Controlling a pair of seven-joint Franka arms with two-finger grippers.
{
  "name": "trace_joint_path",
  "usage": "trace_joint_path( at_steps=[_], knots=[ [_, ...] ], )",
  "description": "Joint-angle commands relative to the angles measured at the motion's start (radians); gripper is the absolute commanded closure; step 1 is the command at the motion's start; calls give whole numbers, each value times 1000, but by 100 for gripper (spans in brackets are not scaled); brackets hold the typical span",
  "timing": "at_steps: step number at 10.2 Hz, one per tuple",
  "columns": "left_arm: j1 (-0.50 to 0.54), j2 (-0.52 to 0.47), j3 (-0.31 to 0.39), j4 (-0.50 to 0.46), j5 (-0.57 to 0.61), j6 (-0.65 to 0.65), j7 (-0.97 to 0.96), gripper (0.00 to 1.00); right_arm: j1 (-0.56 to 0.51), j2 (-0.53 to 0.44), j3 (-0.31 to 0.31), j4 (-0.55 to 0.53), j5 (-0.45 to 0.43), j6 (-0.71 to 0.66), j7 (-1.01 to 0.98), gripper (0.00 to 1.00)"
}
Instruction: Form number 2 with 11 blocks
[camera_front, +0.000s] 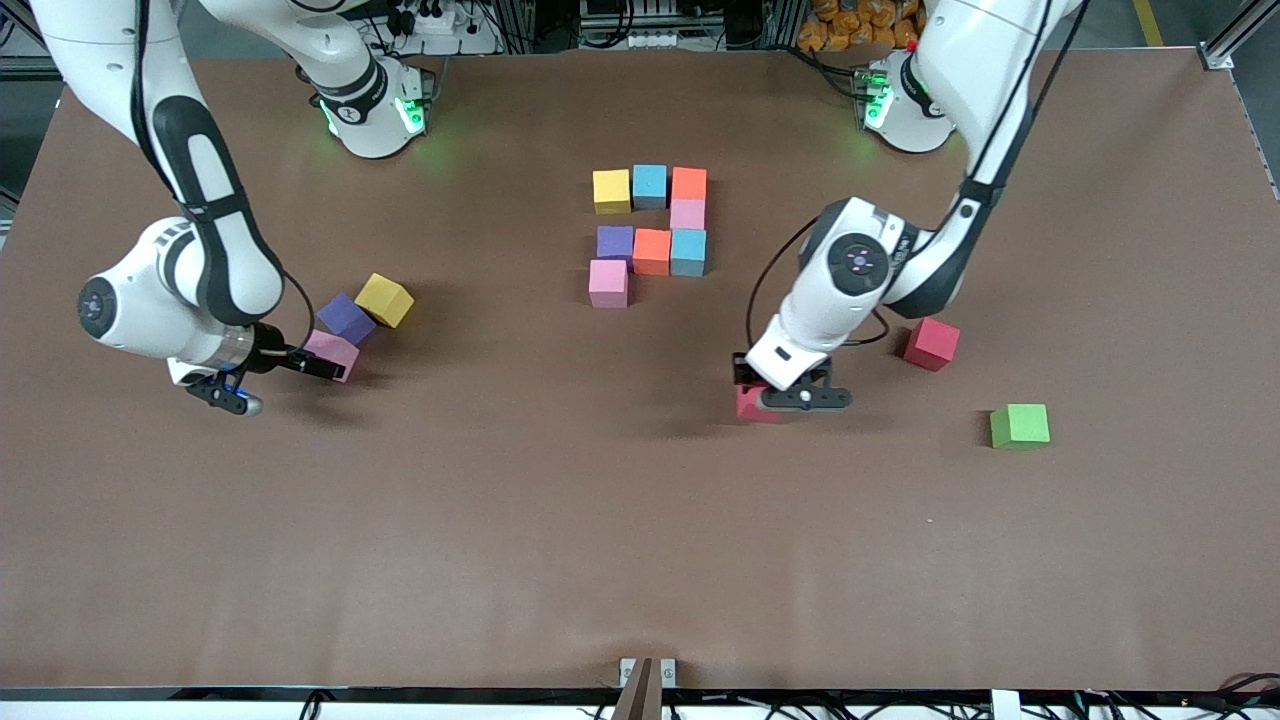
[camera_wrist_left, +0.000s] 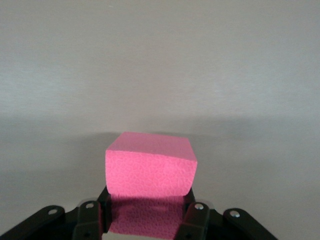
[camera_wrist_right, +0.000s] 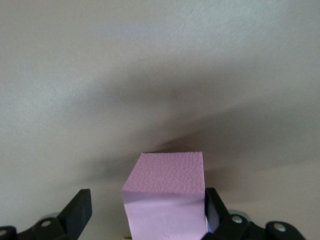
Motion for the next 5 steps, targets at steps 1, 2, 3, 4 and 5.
trace_joint_path(
  at_steps=[1,2,3,4,5],
  knots=[
    [-70,86,21,113,-5,-5,-93,55,29,-6,0,-71,36,89,-1,0],
    [-93,97,21,136,-5,-11,-121,55,31,-6,0,-82,36,97,-4,0],
    [-127,110,21,157,-5,-12,-162,55,31,-6,0,-92,36,97,-10,0],
    [-162,131,25,185,-3,-16,-210,55,32,-6,0,-97,36,96,-13,0],
    [-217,155,51,229,20,-66,-263,55,43,-6,0,-99,36,94,-16,14]
  ],
)
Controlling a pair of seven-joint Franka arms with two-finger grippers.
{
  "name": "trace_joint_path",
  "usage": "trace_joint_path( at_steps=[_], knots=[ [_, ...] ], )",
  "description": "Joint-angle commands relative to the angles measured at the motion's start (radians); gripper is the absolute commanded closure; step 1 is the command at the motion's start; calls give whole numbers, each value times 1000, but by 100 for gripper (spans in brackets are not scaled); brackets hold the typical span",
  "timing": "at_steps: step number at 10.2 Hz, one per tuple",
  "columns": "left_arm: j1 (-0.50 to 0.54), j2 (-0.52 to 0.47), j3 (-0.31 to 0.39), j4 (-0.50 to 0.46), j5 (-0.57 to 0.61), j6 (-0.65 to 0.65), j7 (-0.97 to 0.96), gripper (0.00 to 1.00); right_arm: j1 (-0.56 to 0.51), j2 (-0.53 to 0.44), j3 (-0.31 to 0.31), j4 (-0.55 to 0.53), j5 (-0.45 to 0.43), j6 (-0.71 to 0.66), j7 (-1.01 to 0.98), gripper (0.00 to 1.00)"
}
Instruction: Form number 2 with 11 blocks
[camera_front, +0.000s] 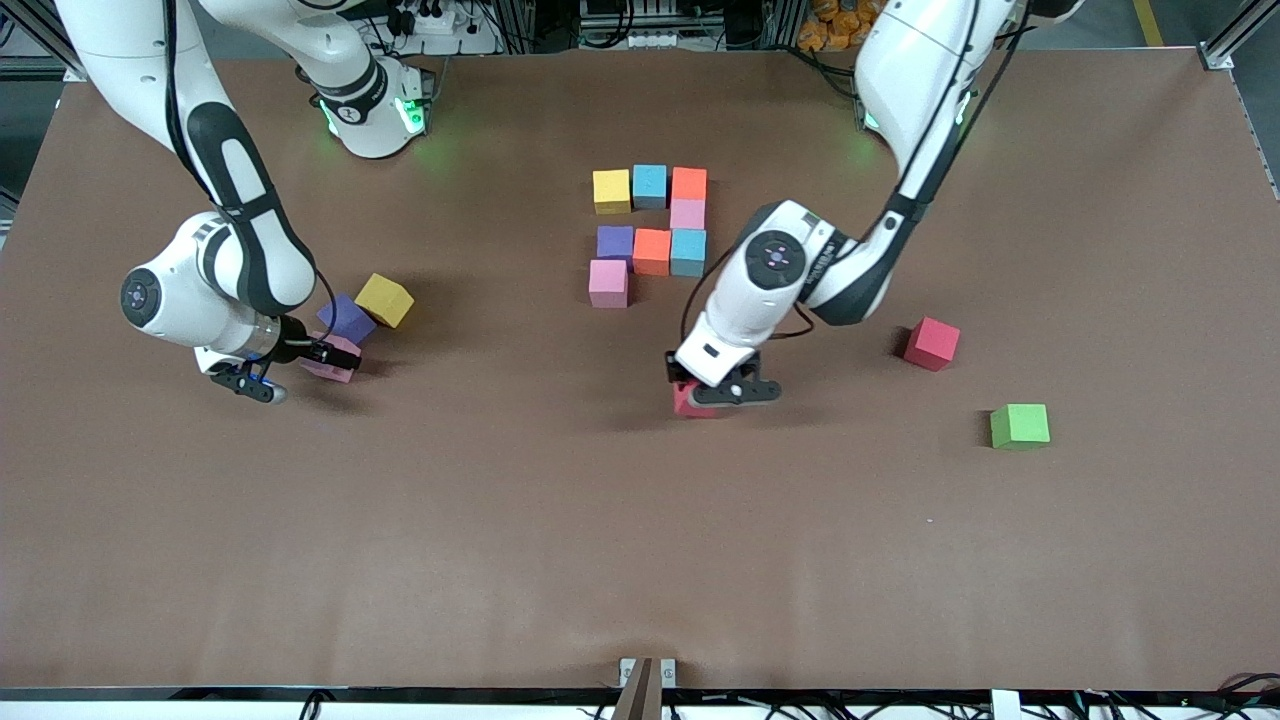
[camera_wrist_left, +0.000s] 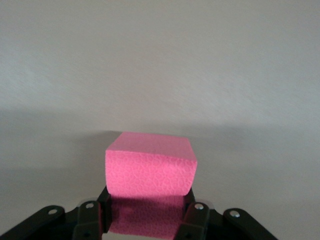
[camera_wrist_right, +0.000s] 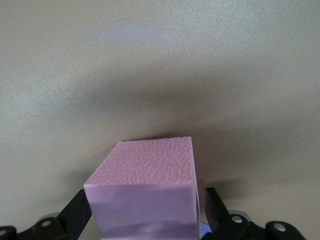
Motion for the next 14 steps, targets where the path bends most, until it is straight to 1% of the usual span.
trace_joint_path(
  at_steps=[1,2,3,5,7,9,12,14],
  knots=[
    [-128,66,74,154,46,-158,-116,55,22,-12,-1,-20,31,15,-40,43],
    [-167,86,85,217,52,-253,-147,55,25,-12,-1,-17,31,14,-79,65],
    [-182,85,85,230,52,-286,-163,55,23,-15,-2,-9,30,9,-106,73],
    [-210,91,85,238,49,-297,-205,55,22,-29,-2,43,21,3,-147,76],
    [-242,122,85,264,54,-297,-221,55,23,-29,-2,96,21,3,-185,76],
    [-262,131,86,264,55,-297,-224,55,46,-29,-1,132,19,5,-189,75],
    [-298,133,88,262,75,-297,-232,54,85,-23,1,170,21,5,-176,75],
    [-308,134,88,259,83,-297,-279,54,97,-28,1,175,21,5,-176,76]
  ],
)
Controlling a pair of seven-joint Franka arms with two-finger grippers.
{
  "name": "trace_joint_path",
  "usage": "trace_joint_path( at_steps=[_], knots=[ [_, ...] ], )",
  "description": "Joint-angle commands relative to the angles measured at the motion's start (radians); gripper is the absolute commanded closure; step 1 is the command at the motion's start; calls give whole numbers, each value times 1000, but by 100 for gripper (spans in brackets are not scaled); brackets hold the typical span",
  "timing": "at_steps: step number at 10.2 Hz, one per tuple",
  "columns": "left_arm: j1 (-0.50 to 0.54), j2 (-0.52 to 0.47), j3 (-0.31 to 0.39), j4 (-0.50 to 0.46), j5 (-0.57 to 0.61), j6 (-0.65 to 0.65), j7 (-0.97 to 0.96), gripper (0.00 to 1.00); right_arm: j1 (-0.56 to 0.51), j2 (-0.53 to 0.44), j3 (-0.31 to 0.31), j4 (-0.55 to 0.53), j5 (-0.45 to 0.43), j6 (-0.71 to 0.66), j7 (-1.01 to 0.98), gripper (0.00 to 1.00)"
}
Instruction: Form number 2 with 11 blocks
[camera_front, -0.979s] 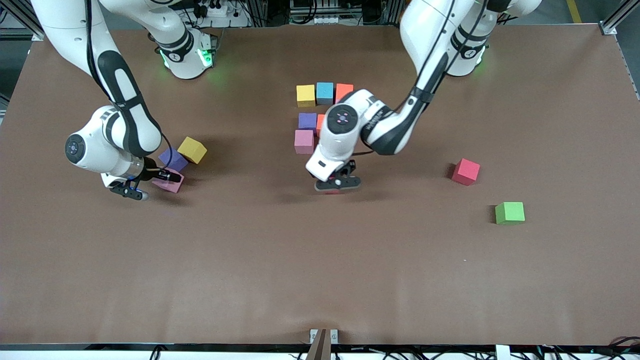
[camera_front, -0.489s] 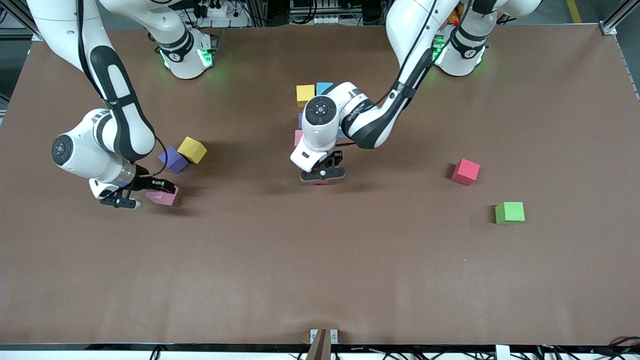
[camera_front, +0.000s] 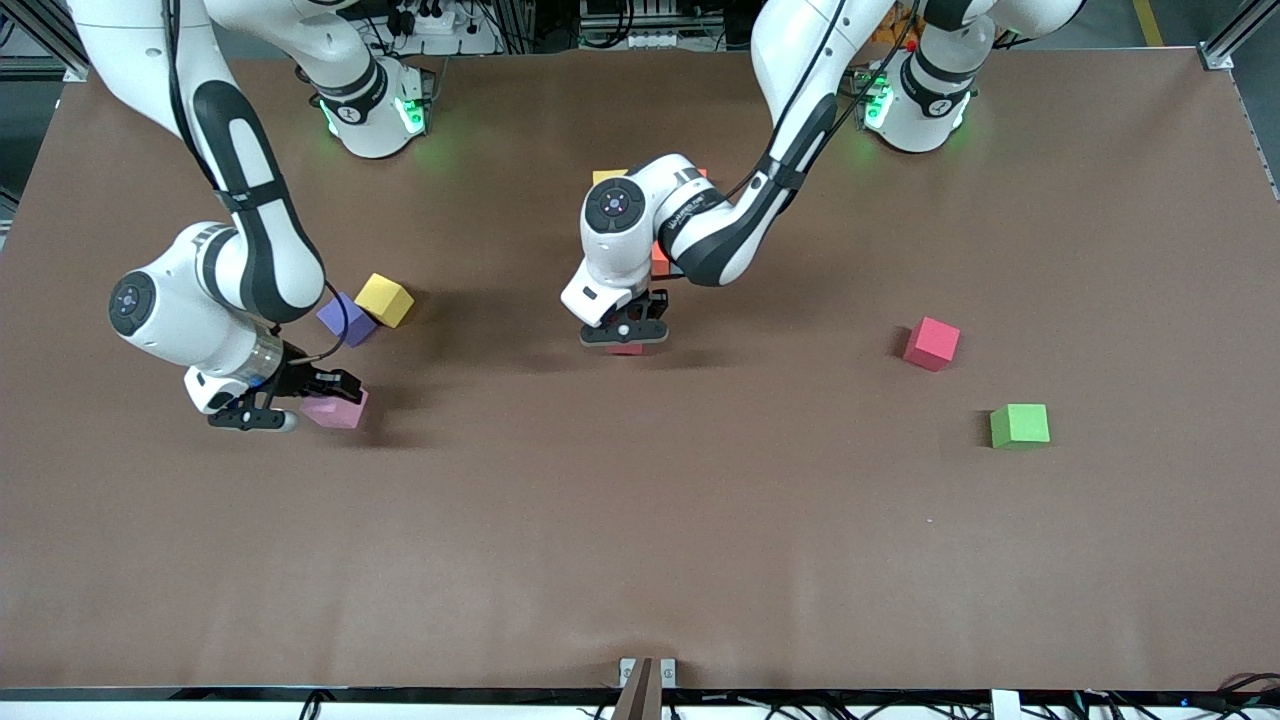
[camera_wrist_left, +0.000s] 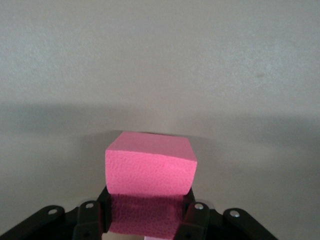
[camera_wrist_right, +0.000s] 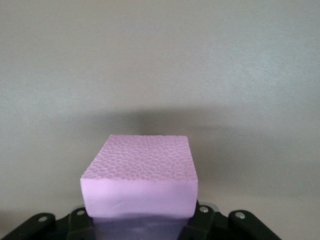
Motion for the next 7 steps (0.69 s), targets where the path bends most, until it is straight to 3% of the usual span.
trace_joint_path(
  at_steps=[1,7],
  knots=[
    [-29,14,13,26,32,-19,-64,54,11,-14,-3,7,21,-5,-9,79],
    [-51,43,12,28,53,27,-140,53,64,10,-2,25,21,-2,-9,80]
  ],
)
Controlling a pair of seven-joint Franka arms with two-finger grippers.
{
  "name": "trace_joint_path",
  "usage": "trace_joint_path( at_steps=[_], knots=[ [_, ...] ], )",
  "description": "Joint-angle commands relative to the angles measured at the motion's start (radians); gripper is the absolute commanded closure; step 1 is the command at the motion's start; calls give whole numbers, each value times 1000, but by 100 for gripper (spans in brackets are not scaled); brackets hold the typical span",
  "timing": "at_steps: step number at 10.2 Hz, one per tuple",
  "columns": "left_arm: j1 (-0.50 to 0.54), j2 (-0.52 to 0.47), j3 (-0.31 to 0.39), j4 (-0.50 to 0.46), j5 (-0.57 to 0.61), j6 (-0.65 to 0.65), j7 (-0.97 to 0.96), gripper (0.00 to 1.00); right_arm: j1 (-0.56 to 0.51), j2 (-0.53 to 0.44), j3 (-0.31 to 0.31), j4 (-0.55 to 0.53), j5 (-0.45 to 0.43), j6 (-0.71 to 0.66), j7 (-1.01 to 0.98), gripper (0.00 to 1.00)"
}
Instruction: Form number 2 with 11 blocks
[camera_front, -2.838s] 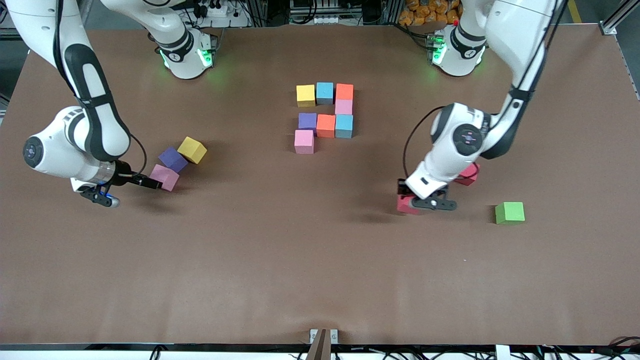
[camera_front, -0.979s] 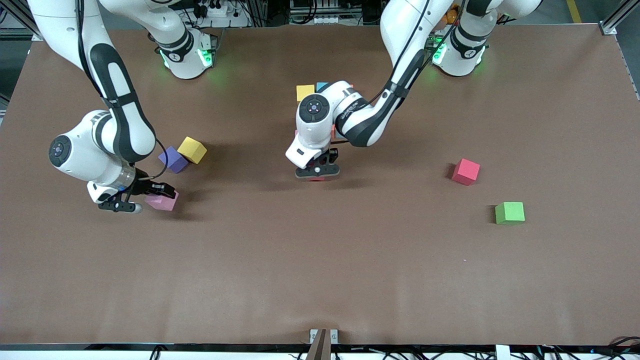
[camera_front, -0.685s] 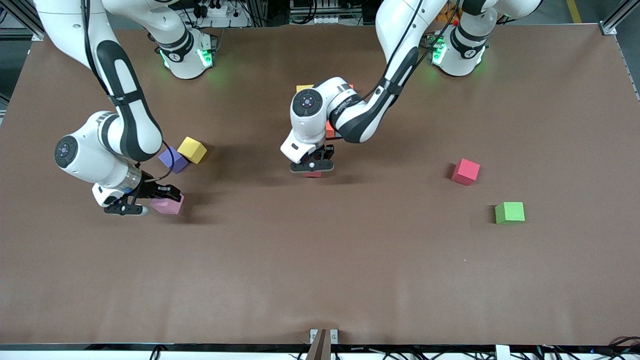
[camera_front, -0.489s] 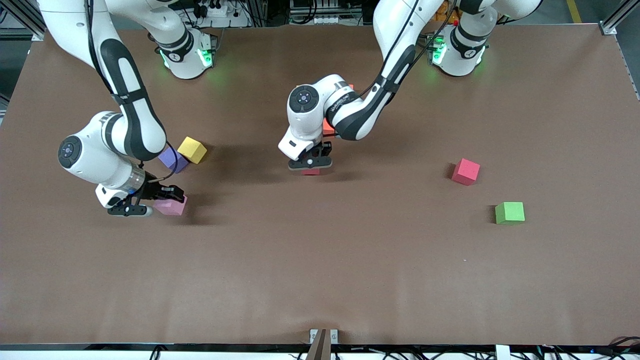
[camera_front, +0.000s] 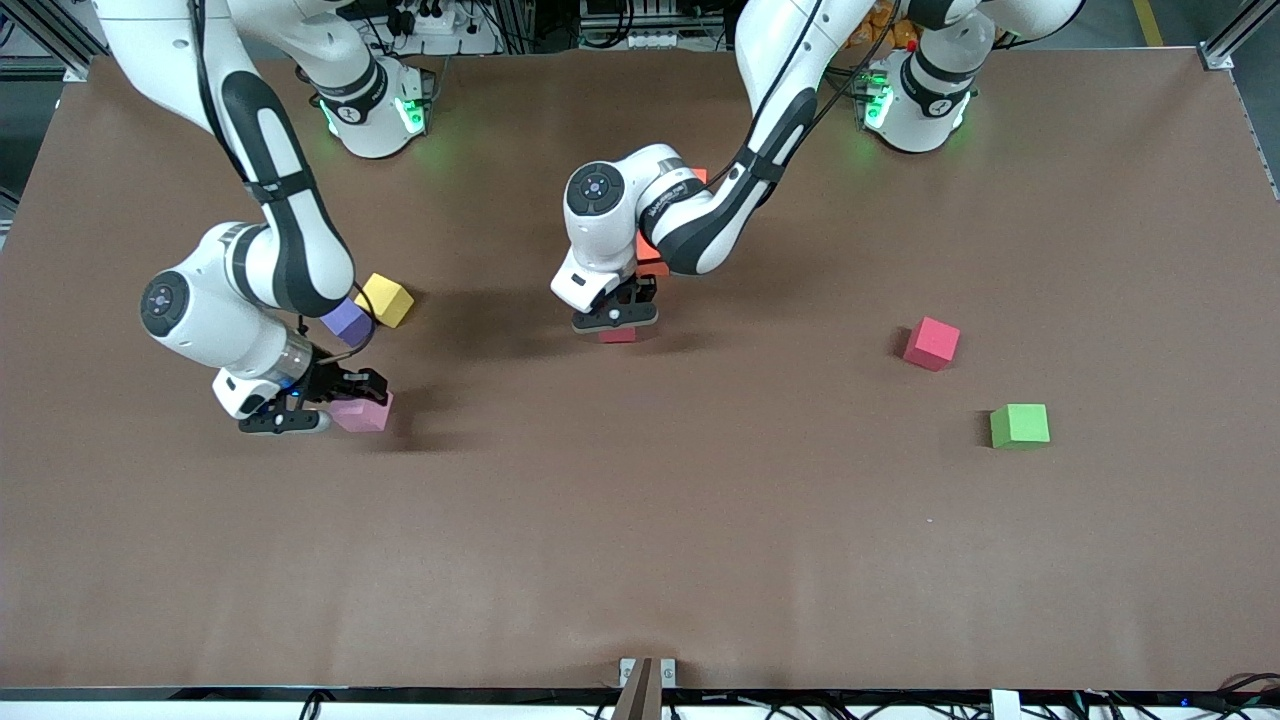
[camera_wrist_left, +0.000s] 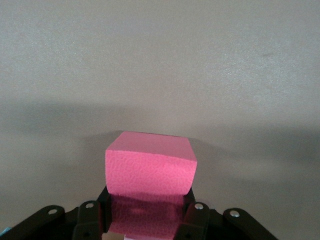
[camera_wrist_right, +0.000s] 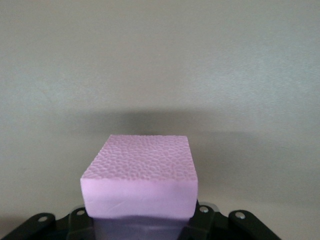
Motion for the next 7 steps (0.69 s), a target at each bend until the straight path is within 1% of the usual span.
trace_joint_path(
  at_steps=[1,7],
  knots=[
    [-11,25,11,27,25,33,-30,53,-2,7,-6,4,21,0,-7,80],
    [-32,31,9,26,26,49,-29,52,1,7,-8,4,21,2,-9,81]
  ],
)
